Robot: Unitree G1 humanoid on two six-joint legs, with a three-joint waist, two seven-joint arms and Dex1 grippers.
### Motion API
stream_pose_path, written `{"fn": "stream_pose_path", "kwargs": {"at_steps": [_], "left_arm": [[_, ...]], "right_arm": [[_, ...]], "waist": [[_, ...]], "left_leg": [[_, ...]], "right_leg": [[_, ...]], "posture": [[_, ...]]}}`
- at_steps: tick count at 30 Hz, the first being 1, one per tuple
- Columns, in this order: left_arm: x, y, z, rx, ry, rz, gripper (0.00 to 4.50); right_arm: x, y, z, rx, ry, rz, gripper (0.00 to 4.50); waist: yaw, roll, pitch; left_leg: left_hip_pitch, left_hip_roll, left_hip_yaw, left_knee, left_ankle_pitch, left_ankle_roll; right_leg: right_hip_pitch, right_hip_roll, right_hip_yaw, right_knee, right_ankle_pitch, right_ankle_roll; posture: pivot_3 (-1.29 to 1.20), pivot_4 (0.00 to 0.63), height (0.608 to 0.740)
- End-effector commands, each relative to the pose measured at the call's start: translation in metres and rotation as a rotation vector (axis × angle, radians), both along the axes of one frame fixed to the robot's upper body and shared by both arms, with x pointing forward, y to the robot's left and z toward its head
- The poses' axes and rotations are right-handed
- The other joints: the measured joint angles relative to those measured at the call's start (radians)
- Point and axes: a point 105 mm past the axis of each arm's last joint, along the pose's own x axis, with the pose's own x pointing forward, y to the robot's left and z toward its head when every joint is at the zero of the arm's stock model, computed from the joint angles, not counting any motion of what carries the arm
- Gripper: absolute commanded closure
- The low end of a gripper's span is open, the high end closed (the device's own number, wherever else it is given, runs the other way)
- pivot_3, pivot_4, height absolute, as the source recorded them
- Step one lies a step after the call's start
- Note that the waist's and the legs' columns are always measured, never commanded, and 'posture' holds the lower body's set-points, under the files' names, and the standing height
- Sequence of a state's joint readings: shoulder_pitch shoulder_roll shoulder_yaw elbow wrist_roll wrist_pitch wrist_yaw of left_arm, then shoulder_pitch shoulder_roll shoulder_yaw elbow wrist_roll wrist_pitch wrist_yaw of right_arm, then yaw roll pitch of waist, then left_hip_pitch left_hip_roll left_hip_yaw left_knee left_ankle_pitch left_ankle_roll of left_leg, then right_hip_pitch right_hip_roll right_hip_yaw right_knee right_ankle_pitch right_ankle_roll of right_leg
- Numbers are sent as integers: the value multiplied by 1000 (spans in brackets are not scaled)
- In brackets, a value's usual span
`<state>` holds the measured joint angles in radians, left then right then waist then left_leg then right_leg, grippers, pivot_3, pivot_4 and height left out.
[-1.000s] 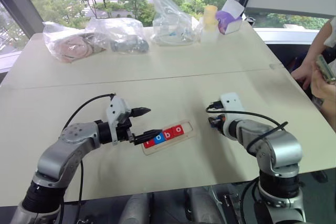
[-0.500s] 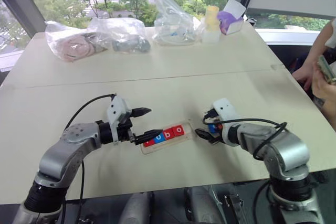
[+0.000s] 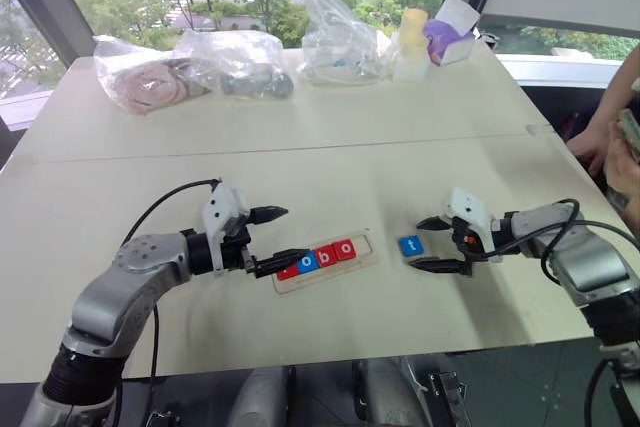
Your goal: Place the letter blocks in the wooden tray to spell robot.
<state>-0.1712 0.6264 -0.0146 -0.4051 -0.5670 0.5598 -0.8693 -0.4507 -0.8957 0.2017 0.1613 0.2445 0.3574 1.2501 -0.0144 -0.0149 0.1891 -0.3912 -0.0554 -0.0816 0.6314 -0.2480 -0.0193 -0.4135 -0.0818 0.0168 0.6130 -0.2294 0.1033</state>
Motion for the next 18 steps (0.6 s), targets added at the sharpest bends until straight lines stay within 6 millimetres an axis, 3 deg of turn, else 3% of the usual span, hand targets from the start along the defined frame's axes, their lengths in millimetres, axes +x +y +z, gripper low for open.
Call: {"fn": "stream_pose_path", "kwargs": {"at_steps": [1,9,12,17,18], "left_arm": [[-2,0,11,-3,-48,-3,0],[-2,2,13,1,-51,2,0],[-1,2,13,3,-52,4,0],[-2,3,13,3,-54,6,0],[-2,3,13,3,-54,7,0]], "right_arm": [[5,5,2,14,-30,76,87],[2,5,-8,5,-15,161,87],[0,8,-9,12,-44,190,952],[-4,17,-8,18,-119,237,3358],[-5,18,-7,15,-134,247,3364]], "waist": [[1,0,0],[3,0,0],[2,0,0],[3,0,0],[3,0,0]], "left_leg": [[0,0,0,0,0,0],[0,0,0,0,0,0],[0,0,-1,0,0,0],[0,0,-1,0,0,0],[0,0,-1,0,0,-1]], "right_leg": [[0,0,0,0,0,0],[0,0,0,0,1,0],[0,0,0,0,0,0],[0,0,0,0,1,1],[0,0,0,0,1,1]], "posture": [[0,150,740],[0,150,740],[0,150,740],[0,150,740],[0,150,740]]}}
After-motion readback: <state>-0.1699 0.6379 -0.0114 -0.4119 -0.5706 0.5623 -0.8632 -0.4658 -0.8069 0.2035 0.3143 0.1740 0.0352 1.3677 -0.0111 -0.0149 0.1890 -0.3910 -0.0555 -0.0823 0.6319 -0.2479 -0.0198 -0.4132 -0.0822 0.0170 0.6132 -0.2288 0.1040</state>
